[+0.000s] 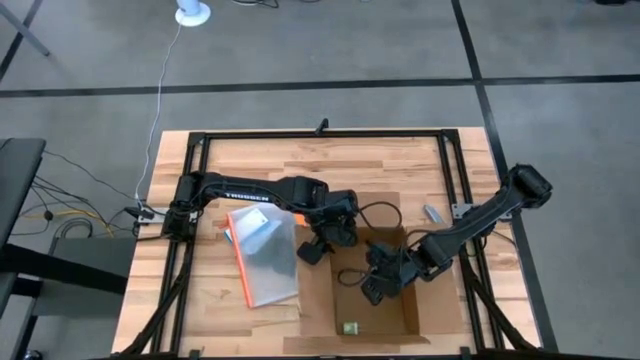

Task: Unpack boxes
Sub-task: Put the green charger adapter into the white zip bag

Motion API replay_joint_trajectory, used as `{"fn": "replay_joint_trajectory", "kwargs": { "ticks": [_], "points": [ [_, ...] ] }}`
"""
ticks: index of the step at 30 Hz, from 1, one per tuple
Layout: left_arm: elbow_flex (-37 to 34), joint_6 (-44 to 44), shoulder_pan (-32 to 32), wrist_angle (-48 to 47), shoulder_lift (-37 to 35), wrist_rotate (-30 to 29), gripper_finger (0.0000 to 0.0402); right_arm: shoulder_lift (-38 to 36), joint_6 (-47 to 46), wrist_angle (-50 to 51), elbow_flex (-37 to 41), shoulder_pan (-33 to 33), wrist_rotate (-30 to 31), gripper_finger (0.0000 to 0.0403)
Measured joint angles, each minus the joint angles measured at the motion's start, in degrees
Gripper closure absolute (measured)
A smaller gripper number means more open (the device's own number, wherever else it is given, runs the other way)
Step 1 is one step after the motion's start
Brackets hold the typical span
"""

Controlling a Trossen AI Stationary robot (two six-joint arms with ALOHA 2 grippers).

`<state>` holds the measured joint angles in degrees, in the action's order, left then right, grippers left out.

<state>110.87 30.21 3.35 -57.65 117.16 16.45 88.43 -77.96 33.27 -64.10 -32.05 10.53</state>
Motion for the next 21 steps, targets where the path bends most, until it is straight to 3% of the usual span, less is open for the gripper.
{"fn": "replay_joint_trajectory", "kwargs": {
  "ticks": [5, 15, 21],
  "points": [
    [0.18, -0.52, 0.14, -0.11, -0.11, -2.07, 0.0245, -4.27, 6.82, -0.44, -1.97, 0.28, 0.08, 0.0403],
    [8.71, -1.96, -0.21, -4.86, -0.57, -22.13, 0.0245, -7.13, 16.76, 2.90, -2.40, -2.69, 4.43, 0.0403],
    [9.85, -7.81, -3.01, -4.26, -0.65, -19.34, 0.0236, -6.52, 17.16, 4.60, -1.48, -5.00, 5.08, 0.0403]
  ]
}}
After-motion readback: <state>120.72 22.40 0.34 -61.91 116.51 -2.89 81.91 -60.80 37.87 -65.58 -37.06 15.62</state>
